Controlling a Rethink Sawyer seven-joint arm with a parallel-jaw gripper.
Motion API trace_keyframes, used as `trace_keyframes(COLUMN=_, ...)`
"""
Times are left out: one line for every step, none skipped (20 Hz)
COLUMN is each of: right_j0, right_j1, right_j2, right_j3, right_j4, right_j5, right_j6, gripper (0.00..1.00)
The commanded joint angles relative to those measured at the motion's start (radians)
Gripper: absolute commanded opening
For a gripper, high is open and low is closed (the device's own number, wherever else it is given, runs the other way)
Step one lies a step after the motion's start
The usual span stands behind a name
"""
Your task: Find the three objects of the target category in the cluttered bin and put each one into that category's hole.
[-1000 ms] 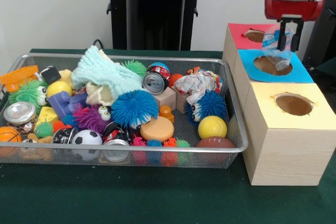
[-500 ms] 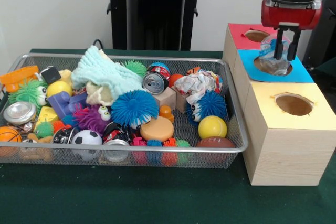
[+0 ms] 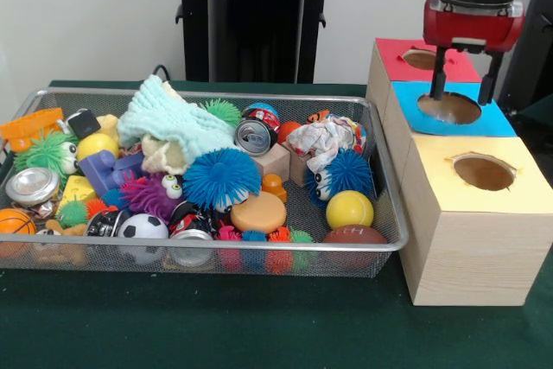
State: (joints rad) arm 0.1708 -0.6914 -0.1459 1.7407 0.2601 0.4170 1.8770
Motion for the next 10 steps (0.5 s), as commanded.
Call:
trace_keyframes(right_j0=0.007, right_j1=0.051, right_j2=-0.036, right_j3=-0.087, right_j4=0.012, right_j5=0.074, right_j6=0.22, gripper=1.0)
trace_keyframes(right_j0=0.007, right_j1=0.056, right_j2=-0.043, right_j3=-0.1, right_j4=0.009, right_j5=0.097, right_j6=0.215, gripper=1.0)
trace_keyframes(right_j0=0.002, right_j1=0.058, right_j2=-0.042, right_j3=-0.096, right_j4=0.019, right_j5=0.094, right_j6=0.222, gripper=1.0)
trace_keyframes(right_j0=0.001, right_j1=0.061, right_j2=-0.042, right_j3=-0.092, right_j4=0.023, right_j5=0.08, right_j6=0.223, gripper=1.0)
trace_keyframes(right_j0=-0.002, right_j1=0.058, right_j2=-0.041, right_j3=-0.089, right_j4=0.022, right_j5=0.083, right_j6=0.217, gripper=1.0)
trace_keyframes(right_j0=-0.011, right_j1=0.047, right_j2=-0.036, right_j3=-0.078, right_j4=0.024, right_j5=0.083, right_j6=0.211, gripper=1.0)
trace_keyframes(right_j0=-0.019, right_j1=0.037, right_j2=-0.03, right_j3=-0.068, right_j4=0.027, right_j5=0.083, right_j6=0.204, gripper=1.0)
trace_keyframes(right_j0=-0.022, right_j1=0.02, right_j2=-0.035, right_j3=-0.063, right_j4=0.022, right_j5=0.096, right_j6=0.197, gripper=1.0)
trace_keyframes(right_j0=-0.031, right_j1=0.001, right_j2=-0.033, right_j3=-0.052, right_j4=0.024, right_j5=0.107, right_j6=0.19, gripper=1.0)
trace_keyframes(right_j0=-0.045, right_j1=-0.017, right_j2=-0.027, right_j3=-0.046, right_j4=0.021, right_j5=0.117, right_j6=0.173, gripper=1.0)
